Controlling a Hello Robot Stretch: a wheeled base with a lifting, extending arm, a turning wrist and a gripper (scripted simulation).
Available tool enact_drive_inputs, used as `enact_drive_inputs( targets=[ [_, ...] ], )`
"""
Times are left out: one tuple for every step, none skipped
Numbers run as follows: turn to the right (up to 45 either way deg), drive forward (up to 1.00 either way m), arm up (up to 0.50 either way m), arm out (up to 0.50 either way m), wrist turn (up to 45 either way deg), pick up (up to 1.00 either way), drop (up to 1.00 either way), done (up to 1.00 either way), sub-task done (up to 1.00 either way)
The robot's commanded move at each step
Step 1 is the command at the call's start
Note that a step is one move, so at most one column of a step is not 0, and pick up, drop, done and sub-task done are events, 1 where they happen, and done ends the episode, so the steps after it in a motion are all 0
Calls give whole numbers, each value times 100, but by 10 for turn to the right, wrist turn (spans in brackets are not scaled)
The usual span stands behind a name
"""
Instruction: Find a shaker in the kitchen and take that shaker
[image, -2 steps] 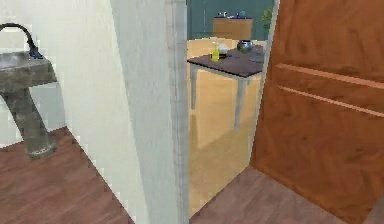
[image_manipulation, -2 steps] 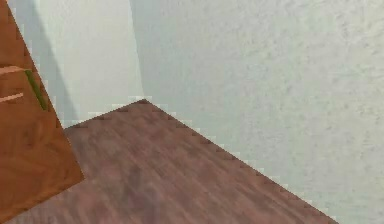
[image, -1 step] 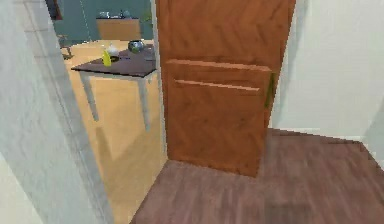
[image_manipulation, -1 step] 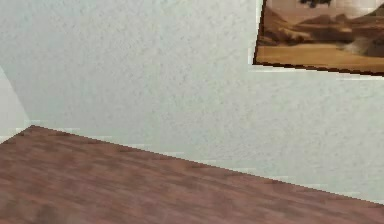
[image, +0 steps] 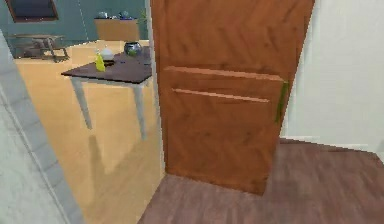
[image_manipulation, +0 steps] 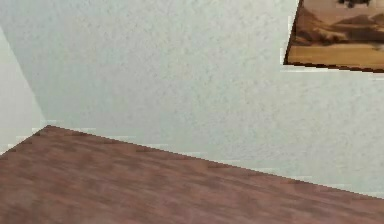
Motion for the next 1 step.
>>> enact_drive_inputs(
  targets=[
    [60,0,0,0,0,0,0,0,0]
  ],
)
